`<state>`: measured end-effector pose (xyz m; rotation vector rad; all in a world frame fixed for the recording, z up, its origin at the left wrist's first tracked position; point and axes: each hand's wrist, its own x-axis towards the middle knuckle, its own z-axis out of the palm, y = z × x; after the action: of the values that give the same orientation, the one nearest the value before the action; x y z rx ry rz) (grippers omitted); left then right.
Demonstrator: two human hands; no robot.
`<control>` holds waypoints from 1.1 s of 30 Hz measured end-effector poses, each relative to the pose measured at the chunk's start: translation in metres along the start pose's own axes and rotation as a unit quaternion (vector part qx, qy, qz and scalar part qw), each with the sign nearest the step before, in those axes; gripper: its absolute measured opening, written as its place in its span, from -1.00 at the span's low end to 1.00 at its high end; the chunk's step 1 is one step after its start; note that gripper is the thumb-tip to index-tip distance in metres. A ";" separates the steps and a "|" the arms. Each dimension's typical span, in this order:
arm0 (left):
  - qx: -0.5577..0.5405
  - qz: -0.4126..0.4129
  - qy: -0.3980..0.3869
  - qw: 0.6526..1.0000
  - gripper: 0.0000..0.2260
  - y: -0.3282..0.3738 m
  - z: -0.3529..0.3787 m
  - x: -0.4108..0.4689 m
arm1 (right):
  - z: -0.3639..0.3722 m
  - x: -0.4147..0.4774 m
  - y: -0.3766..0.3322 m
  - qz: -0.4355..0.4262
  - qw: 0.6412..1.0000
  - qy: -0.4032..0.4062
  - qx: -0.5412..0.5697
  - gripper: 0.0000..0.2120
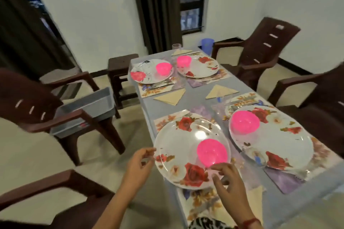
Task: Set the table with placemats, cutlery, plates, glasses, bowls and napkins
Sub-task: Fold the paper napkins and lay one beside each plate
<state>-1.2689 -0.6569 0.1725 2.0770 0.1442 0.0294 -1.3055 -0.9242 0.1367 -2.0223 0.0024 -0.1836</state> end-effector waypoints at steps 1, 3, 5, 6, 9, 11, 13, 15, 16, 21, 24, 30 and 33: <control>-0.004 0.013 -0.015 1.000 -0.85 0.005 0.004 0.015 | -0.001 0.000 0.000 0.014 1.000 0.015 0.001 -0.65; -0.005 0.047 -0.035 0.998 -0.87 0.016 0.016 0.045 | -0.003 -0.002 0.002 0.040 0.998 0.051 0.003 -0.58; 0.005 0.079 -0.067 0.995 -0.88 0.030 0.031 0.069 | -0.006 -0.008 0.004 0.067 0.993 0.093 0.004 -0.56; 0.014 0.095 -0.091 0.991 -0.86 0.035 0.038 0.079 | -0.008 -0.011 0.005 0.085 0.989 0.117 0.007 -0.56; 0.048 0.137 -0.170 0.975 -0.83 0.042 0.058 0.115 | -0.004 -0.020 0.006 0.124 0.976 0.180 -0.012 -0.56; 0.066 0.157 -0.218 0.961 -0.85 0.042 0.069 0.141 | 0.005 -0.024 0.006 0.149 0.962 0.227 -0.027 -0.54; 0.077 0.170 -0.258 0.948 -0.85 0.038 0.078 0.166 | 0.018 -0.025 0.004 0.176 0.945 0.275 -0.036 -0.55; 0.066 0.168 -0.295 0.938 -0.85 0.035 0.084 0.186 | 0.033 -0.024 -0.001 0.201 0.928 0.310 -0.051 -0.61; 0.065 0.168 -0.315 0.932 -0.85 0.034 0.085 0.195 | 0.042 -0.022 -0.003 0.213 0.917 0.333 -0.055 -0.65; 0.055 0.194 -0.375 0.905 -0.85 0.020 0.080 0.243 | 0.086 -0.010 -0.023 0.266 0.866 0.418 -0.068 -0.80; 0.060 0.214 -0.374 0.900 -0.85 0.004 0.073 0.269 | 0.110 -0.008 -0.026 0.299 0.839 0.445 -0.096 -0.66; 0.155 0.189 -0.327 0.913 -0.82 -0.042 0.066 0.321 | 0.141 -0.002 -0.032 0.376 0.794 0.458 -0.138 -0.82; 0.199 0.171 -0.342 0.902 -0.75 -0.054 0.065 0.328 | 0.154 0.007 -0.032 0.431 0.770 0.437 -0.175 -0.86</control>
<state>-0.9425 -0.6496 0.0803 2.3624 -0.6997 -0.5531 -1.2812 -0.7729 0.0996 -1.8941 1.6246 -0.5364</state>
